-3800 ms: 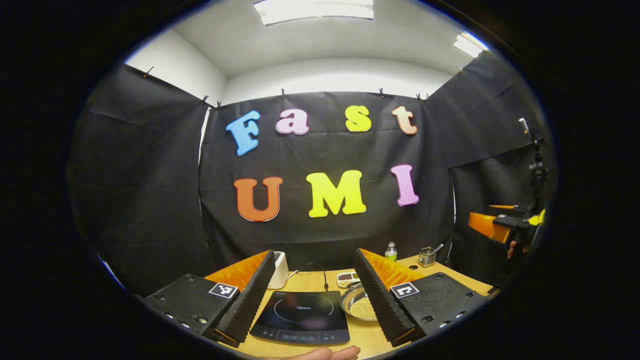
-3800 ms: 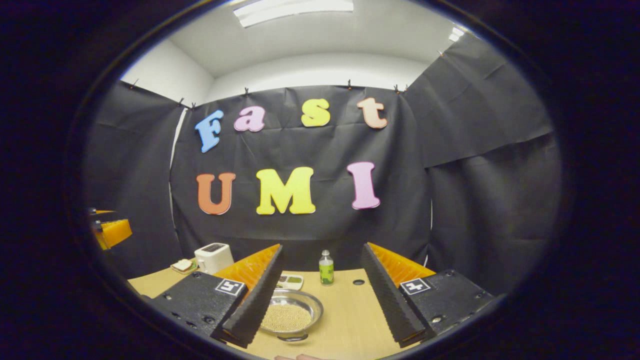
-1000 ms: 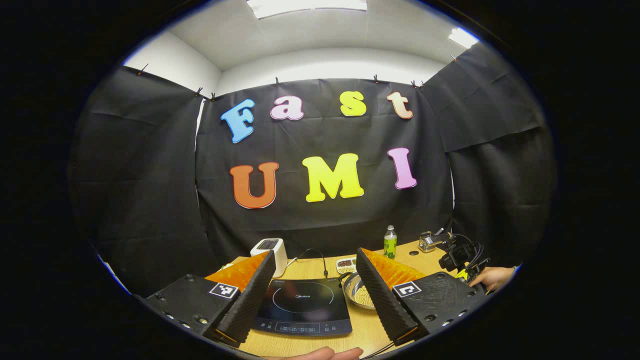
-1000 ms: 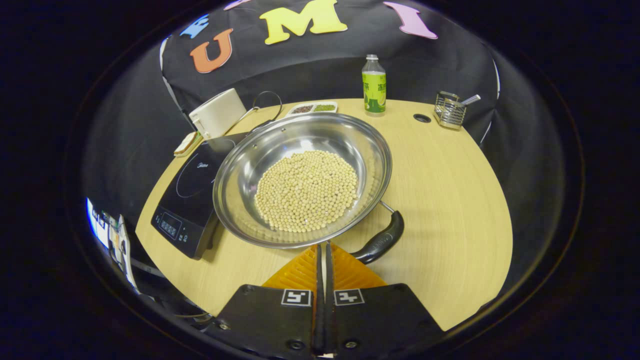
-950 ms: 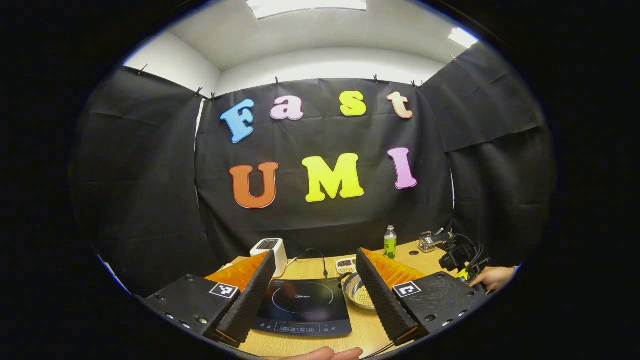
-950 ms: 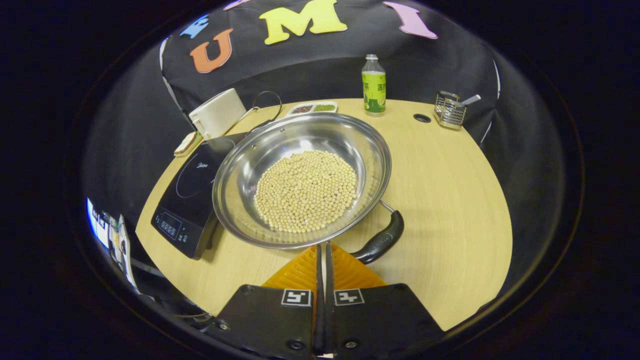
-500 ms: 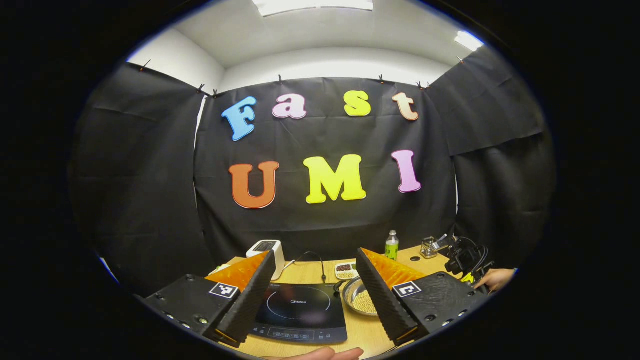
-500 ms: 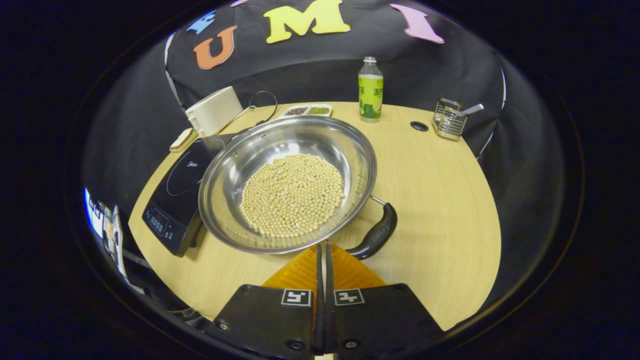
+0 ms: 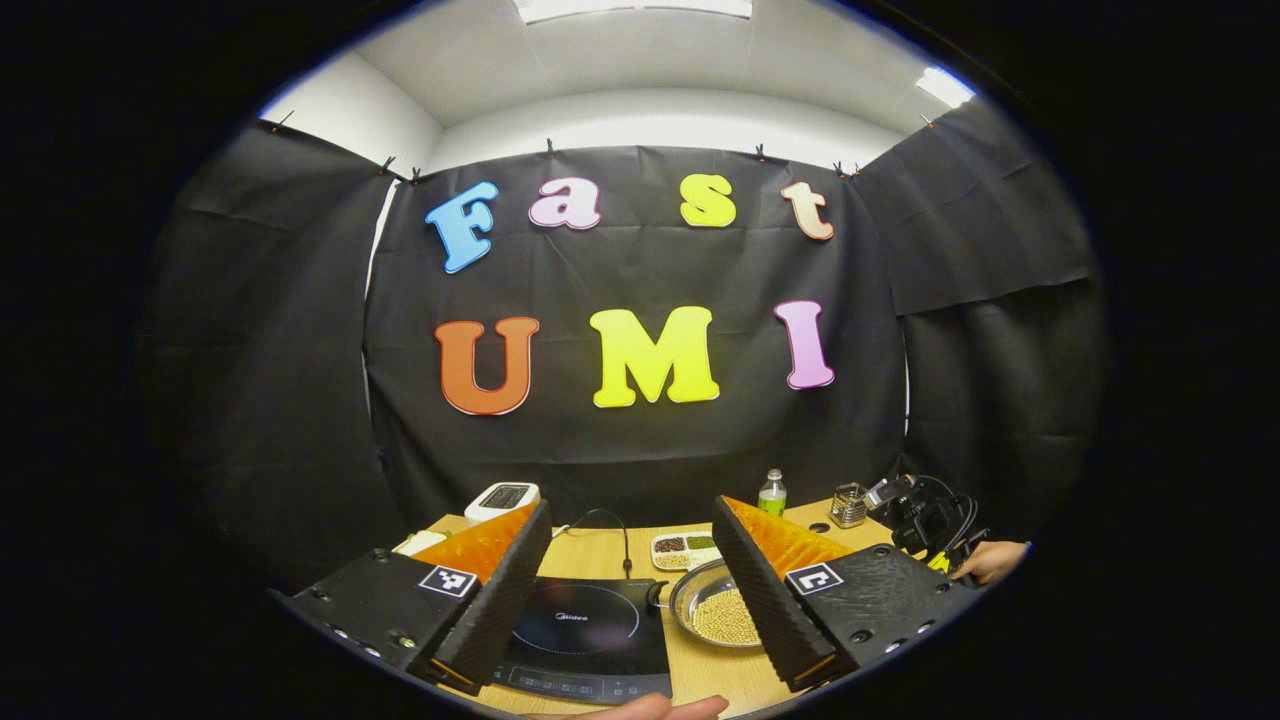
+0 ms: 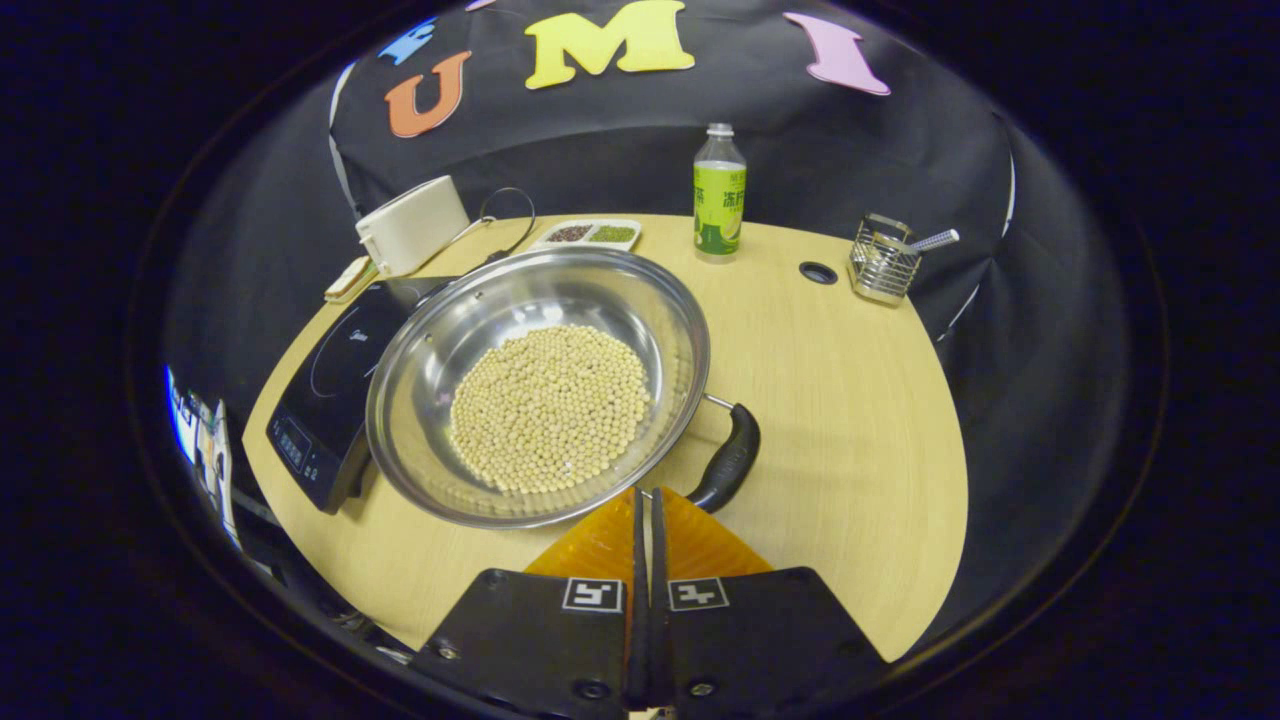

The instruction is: First push the handle of the pot to place it horizontally, then grasp the pot with both hands and set it on the induction cooktop.

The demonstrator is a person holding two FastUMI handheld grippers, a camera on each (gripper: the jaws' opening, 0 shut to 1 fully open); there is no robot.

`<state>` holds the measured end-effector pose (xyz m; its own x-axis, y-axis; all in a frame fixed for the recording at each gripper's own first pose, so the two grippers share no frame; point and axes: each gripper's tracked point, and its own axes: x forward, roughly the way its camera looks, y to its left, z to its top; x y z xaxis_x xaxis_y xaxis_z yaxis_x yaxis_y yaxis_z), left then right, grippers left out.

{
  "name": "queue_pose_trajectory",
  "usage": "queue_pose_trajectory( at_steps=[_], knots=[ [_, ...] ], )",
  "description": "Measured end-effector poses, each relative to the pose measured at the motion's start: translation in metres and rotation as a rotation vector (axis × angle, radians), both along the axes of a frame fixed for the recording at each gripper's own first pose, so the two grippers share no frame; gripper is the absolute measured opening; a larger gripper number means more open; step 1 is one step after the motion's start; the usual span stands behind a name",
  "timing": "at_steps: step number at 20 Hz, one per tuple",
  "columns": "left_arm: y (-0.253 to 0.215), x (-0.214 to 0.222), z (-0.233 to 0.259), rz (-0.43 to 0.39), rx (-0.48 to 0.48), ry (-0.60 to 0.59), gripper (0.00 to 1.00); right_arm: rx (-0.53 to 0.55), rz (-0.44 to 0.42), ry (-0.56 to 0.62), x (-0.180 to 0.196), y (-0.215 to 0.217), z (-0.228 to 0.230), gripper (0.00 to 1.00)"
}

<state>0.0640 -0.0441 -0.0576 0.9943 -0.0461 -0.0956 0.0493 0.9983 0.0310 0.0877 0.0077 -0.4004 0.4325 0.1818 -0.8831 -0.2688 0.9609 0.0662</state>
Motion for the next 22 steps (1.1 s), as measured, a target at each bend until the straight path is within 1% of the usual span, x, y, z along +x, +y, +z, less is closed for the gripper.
queue_pose_trajectory(
  at_steps=[2, 3, 4, 5, 6, 7, 8, 9, 12, 14, 15, 16, 18, 22],
  knots=[
    [-0.001, 0.010, -0.005, 0.001, -0.003, 0.005, 0.96, 0.007, -0.005, 0.007, 0.007, -0.005, -0.002, 0.04],
    [-0.002, 0.016, -0.008, 0.000, -0.003, 0.011, 0.96, 0.008, -0.007, 0.006, 0.010, -0.007, -0.002, 0.01],
    [-0.004, 0.020, -0.011, 0.000, -0.003, 0.019, 0.96, 0.004, -0.007, 0.003, 0.015, -0.009, -0.003, 0.04],
    [-0.004, 0.026, -0.015, 0.001, -0.003, 0.028, 0.96, -0.001, -0.004, -0.003, 0.019, -0.012, -0.003, 0.01],
    [-0.004, 0.032, -0.021, 0.004, -0.002, 0.040, 0.96, -0.008, 0.000, -0.012, 0.025, -0.014, -0.003, 0.04],
    [-0.005, 0.038, -0.026, 0.004, 0.000, 0.053, 0.96, -0.013, 0.001, -0.017, 0.028, -0.017, -0.004, 0.04],
    [-0.005, 0.045, -0.032, 0.004, 0.002, 0.066, 0.96, -0.017, 0.002, -0.021, 0.031, -0.018, -0.004, 0.01],
    [-0.006, 0.050, -0.039, 0.002, 0.002, 0.082, 0.96, -0.021, 0.006, -0.024, 0.033, -0.019, -0.005, 0.04],
    [-0.008, 0.067, -0.062, 0.000, -0.018, 0.142, 0.96, -0.036, 0.019, -0.040, 0.041, -0.023, -0.005, 0.04],
    [-0.008, 0.077, -0.073, 0.003, -0.023, 0.167, 0.96, -0.032, 0.010, -0.040, 0.046, -0.025, -0.006, 0.04],
    [-0.007, 0.082, -0.077, 0.007, -0.020, 0.173, 0.96, -0.031, 0.012, -0.040, 0.046, -0.025, -0.007, 0.01],
    [-0.009, 0.088, -0.083, 0.004, -0.016, 0.179, 0.96, -0.030, 0.011, -0.042, 0.048, -0.026, -0.006, 0.04],
    [-0.013, 0.098, -0.100, -0.008, -0.026, 0.208, 0.96, -0.026, 0.004, -0.048, 0.049, -0.027, -0.005, 0.04],
    [-0.023, 0.112, -0.141, -0.027, -0.033, 0.302, 0.96, -0.034, -0.018, -0.130, 0.057, -0.031, 0.013, 0.04]
  ],
)
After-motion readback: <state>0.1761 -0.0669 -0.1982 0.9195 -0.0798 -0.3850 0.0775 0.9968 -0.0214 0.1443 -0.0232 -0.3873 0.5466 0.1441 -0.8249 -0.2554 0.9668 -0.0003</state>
